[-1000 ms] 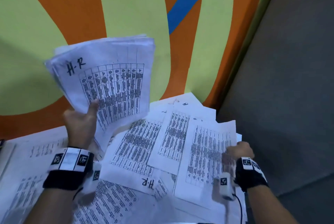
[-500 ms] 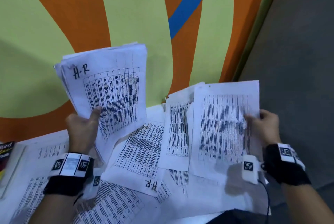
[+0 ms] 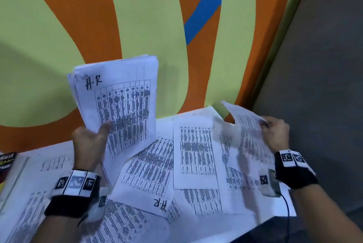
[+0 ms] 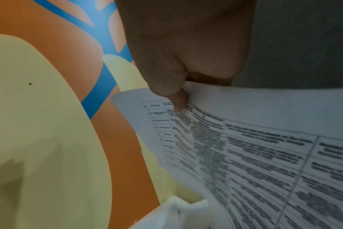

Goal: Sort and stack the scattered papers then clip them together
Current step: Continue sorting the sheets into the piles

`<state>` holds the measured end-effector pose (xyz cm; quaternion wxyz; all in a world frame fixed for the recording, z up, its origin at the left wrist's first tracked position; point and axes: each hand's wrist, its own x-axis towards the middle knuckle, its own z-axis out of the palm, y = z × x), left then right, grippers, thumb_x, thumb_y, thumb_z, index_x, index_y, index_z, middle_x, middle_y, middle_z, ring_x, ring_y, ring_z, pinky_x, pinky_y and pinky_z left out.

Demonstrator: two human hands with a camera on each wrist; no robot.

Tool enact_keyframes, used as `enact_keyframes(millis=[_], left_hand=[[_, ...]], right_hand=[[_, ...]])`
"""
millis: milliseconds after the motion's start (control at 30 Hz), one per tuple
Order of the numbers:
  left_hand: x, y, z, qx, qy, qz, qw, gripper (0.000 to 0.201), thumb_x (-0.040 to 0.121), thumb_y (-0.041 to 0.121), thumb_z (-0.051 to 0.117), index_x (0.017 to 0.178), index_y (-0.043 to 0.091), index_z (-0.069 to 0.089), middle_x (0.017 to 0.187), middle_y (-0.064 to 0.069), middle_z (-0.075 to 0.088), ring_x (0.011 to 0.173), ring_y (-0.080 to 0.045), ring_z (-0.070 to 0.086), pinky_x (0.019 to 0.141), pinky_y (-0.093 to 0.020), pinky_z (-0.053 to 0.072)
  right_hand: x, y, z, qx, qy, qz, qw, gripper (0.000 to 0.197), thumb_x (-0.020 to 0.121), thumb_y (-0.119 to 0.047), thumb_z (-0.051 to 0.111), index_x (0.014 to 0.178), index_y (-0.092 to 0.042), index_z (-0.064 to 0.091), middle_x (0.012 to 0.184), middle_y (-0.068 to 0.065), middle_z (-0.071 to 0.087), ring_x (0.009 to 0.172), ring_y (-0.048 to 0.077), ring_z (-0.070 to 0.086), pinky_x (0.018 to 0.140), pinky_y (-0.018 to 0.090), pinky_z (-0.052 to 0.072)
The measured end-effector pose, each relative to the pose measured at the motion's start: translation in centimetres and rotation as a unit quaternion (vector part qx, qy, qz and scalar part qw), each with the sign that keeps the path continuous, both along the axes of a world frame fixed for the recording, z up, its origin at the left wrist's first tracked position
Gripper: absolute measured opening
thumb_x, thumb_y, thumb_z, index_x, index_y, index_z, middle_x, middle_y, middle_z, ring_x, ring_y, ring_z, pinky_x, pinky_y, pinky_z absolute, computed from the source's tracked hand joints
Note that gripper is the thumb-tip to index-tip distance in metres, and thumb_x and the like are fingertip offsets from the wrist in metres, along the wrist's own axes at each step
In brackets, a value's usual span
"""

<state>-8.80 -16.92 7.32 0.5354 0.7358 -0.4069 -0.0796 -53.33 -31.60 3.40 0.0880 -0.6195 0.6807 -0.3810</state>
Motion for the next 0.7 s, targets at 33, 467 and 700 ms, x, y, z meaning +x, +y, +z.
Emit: enact_keyframes(millis=[33, 467, 700], left_hand=[[0.0, -0.1, -0.1, 0.000, -0.004, -0.002, 1.000, 0.059, 0.084, 0.028, 0.070, 0.045, 0.018, 0.027, 0.045, 0.002, 0.030, 0.035, -0.007, 0.020, 0.030, -0.014, 0.010], [-1.0, -2.4, -1.7, 0.011, 0.026, -0.020, 0.999, 0.056, 0.084, 0.034, 0.069, 0.046, 0.007, 0.038, 0.046, -0.004, 0.036, 0.046, -0.012, 0.030, 0.051, -0.025, 0.026], [-2.4, -3.6, -2.1, 0.033, 0.033, -0.035, 0.998, 0.055, 0.084, 0.033, 0.069, 0.046, 0.008, 0.038, 0.046, -0.004, 0.038, 0.045, -0.011, 0.031, 0.051, -0.026, 0.027]], right_hand=[[-0.2, -0.2, 0.1, 0.000, -0.002, -0.012, 1.000, 0.016, 0.084, -0.003, 0.058, 0.091, -0.003, 0.073, 0.086, 0.027, 0.071, 0.082, 0.040, 0.066, 0.076, 0.040, 0.052], [-4.8, 1.1, -9.2, 0.369, -0.036, -0.093, 0.924, 0.024, 0.074, -0.013, 0.067, 0.091, 0.004, 0.067, 0.092, 0.021, 0.070, 0.077, 0.033, 0.066, 0.065, 0.032, 0.051], [-3.5, 1.6, -10.3, 0.387, -0.056, -0.099, 0.915, 0.020, 0.076, -0.015, 0.071, 0.088, 0.001, 0.068, 0.090, 0.017, 0.069, 0.080, 0.029, 0.065, 0.069, 0.028, 0.049]])
